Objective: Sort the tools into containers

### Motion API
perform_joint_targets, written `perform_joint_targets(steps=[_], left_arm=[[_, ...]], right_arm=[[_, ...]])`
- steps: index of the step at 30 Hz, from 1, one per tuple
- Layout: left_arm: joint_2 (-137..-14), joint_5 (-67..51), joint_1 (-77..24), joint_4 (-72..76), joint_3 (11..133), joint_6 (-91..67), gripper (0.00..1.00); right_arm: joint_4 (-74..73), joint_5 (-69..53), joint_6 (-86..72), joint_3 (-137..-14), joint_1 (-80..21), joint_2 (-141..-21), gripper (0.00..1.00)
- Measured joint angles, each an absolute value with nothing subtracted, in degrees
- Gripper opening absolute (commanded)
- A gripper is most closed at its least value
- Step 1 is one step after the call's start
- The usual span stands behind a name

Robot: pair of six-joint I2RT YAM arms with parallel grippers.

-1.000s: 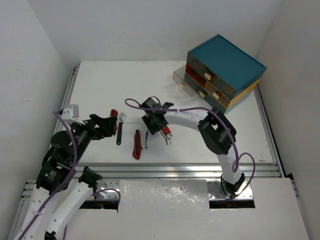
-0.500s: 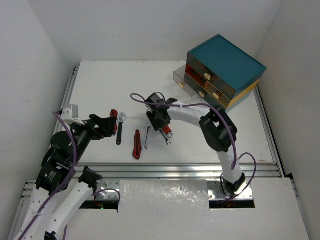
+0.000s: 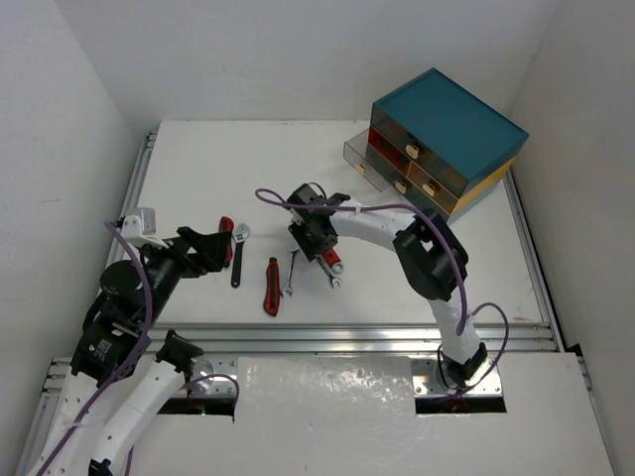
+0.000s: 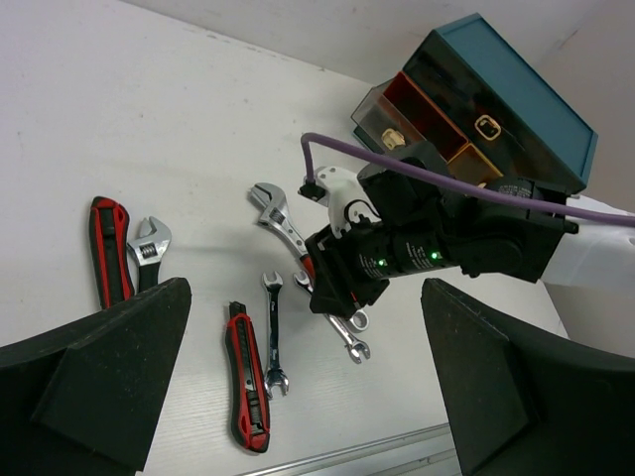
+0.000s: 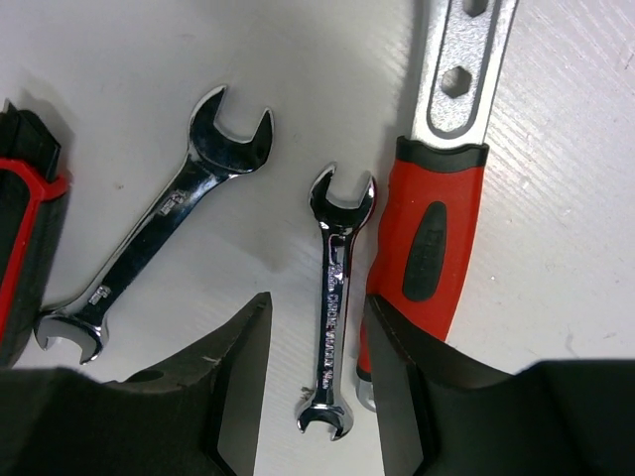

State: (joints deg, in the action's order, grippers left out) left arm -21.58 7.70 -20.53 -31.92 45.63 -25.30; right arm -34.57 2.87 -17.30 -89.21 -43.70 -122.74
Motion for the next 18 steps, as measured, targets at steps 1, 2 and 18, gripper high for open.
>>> perform_joint_targets(steps=[1,2,18], left_arm=[[-21.58,7.7,-20.53,-31.92,45.63,-25.3,1.0],[-21.58,7.7,-20.53,-31.94,45.63,-25.3,1.0],[-21.26,7.88,-20.53,-31.92,45.63,-25.3,1.0]], right_arm=[[-34.0,3.05,-16.86,-88.64,-43.86,-122.39,0.43],[-33.32,3.29,-16.56,-87.99,-44.03,-122.04,0.43],[-29.1,6.96,-17.61,-83.94,-45.25,-120.29,0.42]])
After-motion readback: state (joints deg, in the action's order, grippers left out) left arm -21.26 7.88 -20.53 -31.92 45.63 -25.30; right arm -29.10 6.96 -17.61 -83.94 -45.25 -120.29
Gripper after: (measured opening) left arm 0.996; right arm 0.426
